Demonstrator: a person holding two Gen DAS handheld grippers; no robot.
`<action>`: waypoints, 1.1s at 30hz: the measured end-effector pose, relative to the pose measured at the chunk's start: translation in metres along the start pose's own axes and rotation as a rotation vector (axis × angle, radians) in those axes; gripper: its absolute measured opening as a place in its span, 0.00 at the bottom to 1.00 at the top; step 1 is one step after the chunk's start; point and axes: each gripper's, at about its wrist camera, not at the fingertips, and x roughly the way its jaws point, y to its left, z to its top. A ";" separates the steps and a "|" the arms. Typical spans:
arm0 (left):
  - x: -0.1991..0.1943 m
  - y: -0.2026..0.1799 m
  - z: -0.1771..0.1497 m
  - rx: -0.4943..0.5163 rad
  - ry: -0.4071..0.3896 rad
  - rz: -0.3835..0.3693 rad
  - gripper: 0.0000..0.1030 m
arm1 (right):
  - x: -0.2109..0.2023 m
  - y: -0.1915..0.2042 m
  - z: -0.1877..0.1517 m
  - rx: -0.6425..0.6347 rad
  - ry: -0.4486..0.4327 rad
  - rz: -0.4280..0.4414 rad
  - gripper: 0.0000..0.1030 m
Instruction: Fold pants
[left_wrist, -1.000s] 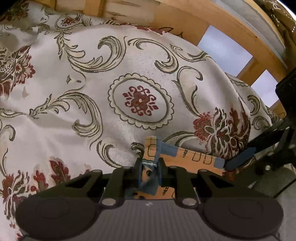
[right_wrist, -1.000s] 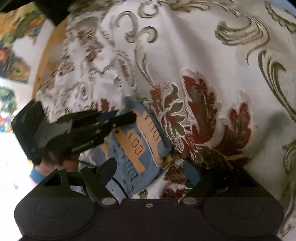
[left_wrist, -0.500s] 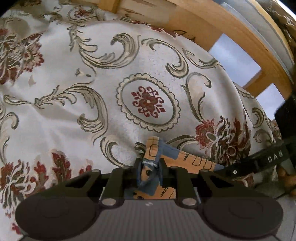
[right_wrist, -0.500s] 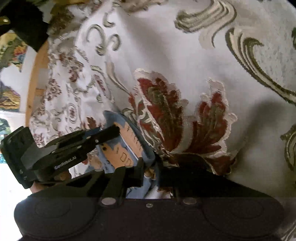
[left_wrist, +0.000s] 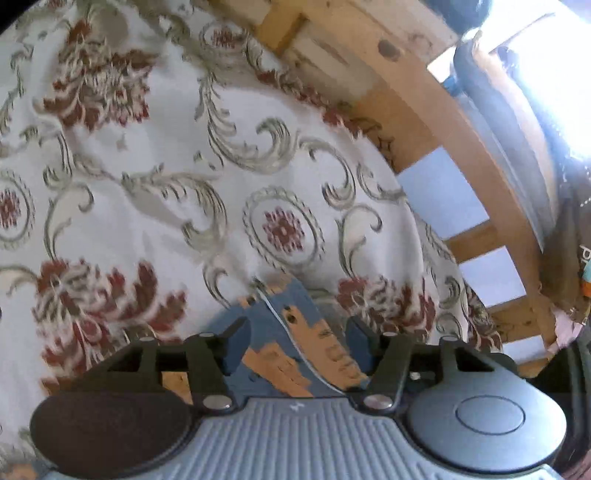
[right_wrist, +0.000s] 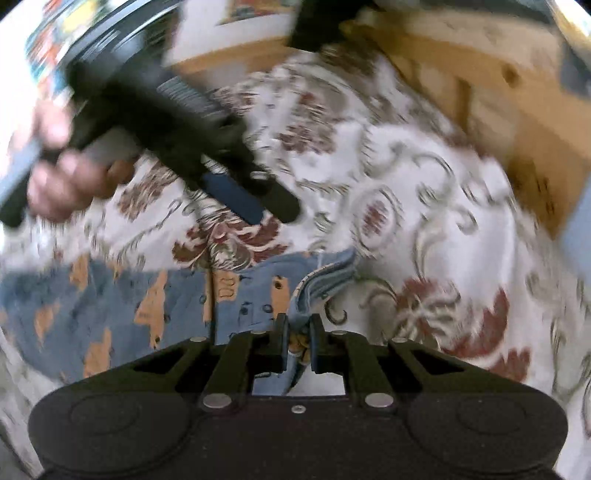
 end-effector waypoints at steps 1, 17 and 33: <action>0.003 -0.005 0.001 0.000 0.024 0.017 0.61 | 0.000 0.008 -0.001 -0.051 -0.005 -0.008 0.11; 0.087 -0.063 0.022 0.118 0.270 0.395 0.52 | 0.010 0.040 -0.007 -0.249 0.017 -0.012 0.11; 0.023 -0.015 -0.001 -0.108 0.051 0.195 0.14 | -0.015 0.063 -0.013 -0.395 -0.137 -0.095 0.11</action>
